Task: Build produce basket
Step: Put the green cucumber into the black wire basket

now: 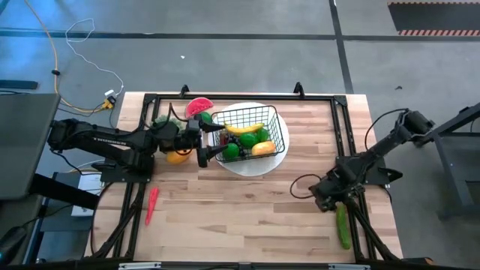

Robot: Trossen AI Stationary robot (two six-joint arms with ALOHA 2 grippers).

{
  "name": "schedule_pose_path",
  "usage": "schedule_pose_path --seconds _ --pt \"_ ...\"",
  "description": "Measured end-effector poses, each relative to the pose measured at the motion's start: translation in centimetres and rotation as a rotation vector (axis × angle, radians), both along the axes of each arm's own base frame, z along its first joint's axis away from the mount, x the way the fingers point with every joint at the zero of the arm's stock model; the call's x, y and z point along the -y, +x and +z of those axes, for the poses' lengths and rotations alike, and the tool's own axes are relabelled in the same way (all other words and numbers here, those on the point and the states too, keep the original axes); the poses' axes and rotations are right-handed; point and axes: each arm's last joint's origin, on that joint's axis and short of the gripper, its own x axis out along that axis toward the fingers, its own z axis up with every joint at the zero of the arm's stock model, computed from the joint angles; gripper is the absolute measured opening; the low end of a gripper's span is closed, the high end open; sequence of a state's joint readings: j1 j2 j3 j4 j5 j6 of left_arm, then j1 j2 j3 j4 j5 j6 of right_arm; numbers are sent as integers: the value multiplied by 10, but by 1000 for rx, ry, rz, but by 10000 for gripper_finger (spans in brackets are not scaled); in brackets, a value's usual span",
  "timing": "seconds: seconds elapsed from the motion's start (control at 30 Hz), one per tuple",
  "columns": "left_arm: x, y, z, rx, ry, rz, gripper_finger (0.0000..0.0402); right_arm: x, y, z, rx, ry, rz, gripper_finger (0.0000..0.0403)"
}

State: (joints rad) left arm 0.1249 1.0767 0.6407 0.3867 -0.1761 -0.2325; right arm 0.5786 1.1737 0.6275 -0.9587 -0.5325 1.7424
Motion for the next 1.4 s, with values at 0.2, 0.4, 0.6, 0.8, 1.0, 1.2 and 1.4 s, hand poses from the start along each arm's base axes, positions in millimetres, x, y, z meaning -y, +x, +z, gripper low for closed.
schedule_pose_path --seconds 0.2,0.4,0.6,0.8,1.0,1.2,1.4 --pt "0 0 0 -1 0 0 383 -15 -1 -3 -5 2 -49 245" --pt "0 0 0 -1 0 1 383 -26 -4 -15 -71 -51 -13 245" --pt "0 0 0 -1 0 2 383 -35 6 -33 -84 -65 -4 245" --pt "0 0 0 0 -3 5 383 -41 13 -50 -87 -77 38 245" --pt "0 0 0 0 -4 5 383 -46 20 -53 -11 -86 57 244" --pt "0 0 0 0 -2 5 383 -46 21 -53 9 -70 92 212" --pt "-1 0 0 -1 0 17 383 -46 20 -53 9 -67 108 127"
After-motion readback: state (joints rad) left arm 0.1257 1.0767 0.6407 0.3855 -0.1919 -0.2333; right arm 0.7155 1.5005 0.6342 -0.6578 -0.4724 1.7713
